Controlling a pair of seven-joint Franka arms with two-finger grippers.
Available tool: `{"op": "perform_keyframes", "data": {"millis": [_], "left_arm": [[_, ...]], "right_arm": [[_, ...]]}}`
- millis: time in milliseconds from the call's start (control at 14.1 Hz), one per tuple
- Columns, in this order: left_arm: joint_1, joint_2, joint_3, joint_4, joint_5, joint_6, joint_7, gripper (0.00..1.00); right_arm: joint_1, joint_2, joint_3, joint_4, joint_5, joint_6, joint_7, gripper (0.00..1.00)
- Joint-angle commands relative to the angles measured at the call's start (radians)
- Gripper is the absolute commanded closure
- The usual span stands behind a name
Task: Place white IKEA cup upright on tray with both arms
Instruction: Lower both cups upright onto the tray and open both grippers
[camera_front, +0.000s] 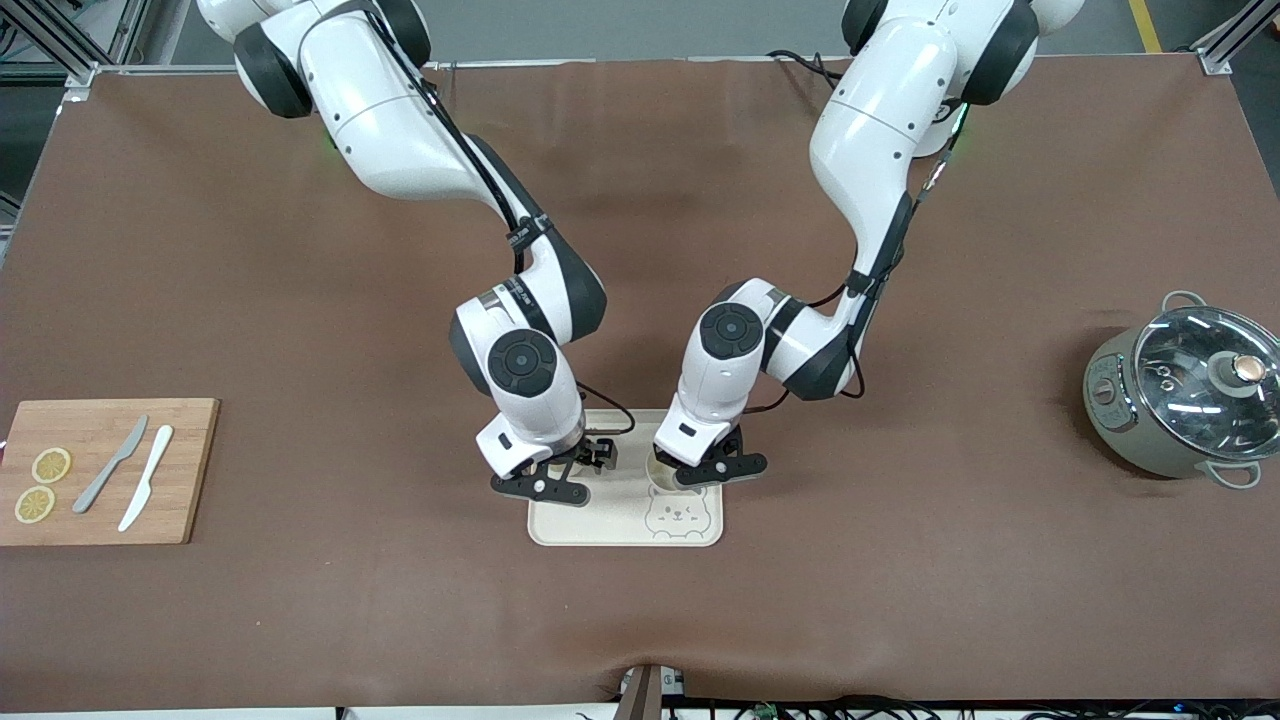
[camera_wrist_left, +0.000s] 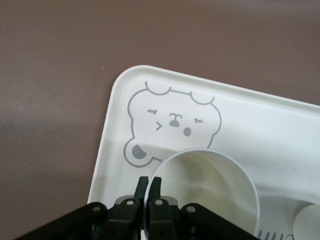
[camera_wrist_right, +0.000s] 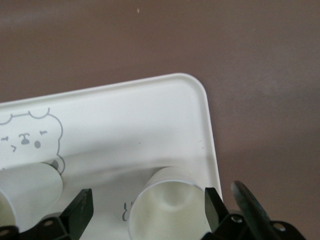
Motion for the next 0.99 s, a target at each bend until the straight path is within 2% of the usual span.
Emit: {"op": "perform_keyframes", "data": {"millis": [0, 71, 142, 284, 355, 568, 710, 923], "left_arm": [[-0.013, 0.013, 0.014, 0.023, 0.022, 0.002, -0.027, 1.00], [-0.011, 0.009, 0.014, 0.023, 0.022, 0.001, -0.025, 0.62], [-0.014, 0.009, 0.021, 0.021, 0.031, -0.002, -0.024, 0.01], [-0.031, -0.007, 0.055, 0.023, 0.026, -0.027, -0.027, 0.00], [-0.027, -0.010, 0.050, 0.026, 0.022, -0.071, -0.025, 0.00], [0.025, -0.055, 0.049, 0.110, 0.020, -0.227, -0.002, 0.00], [0.067, -0.087, 0.046, 0.162, -0.015, -0.336, 0.083, 0.00], [0.128, -0.168, 0.046, 0.167, -0.066, -0.467, 0.240, 0.00]], "right_arm": [[-0.050, -0.045, 0.013, 0.006, -0.005, -0.060, 0.018, 0.00], [-0.073, -0.067, 0.014, 0.006, -0.005, -0.081, 0.010, 0.00], [-0.096, -0.085, 0.015, 0.007, -0.005, -0.107, -0.004, 0.00], [-0.133, -0.114, 0.013, 0.006, -0.008, -0.141, -0.089, 0.00], [-0.143, -0.142, 0.008, 0.006, -0.011, -0.152, -0.122, 0.00], [-0.228, -0.223, 0.014, -0.011, -0.002, -0.156, -0.243, 0.00], [-0.263, -0.258, 0.015, -0.036, 0.001, -0.182, -0.310, 0.00], [-0.310, -0.320, 0.016, -0.097, 0.003, -0.192, -0.405, 0.00]]}}
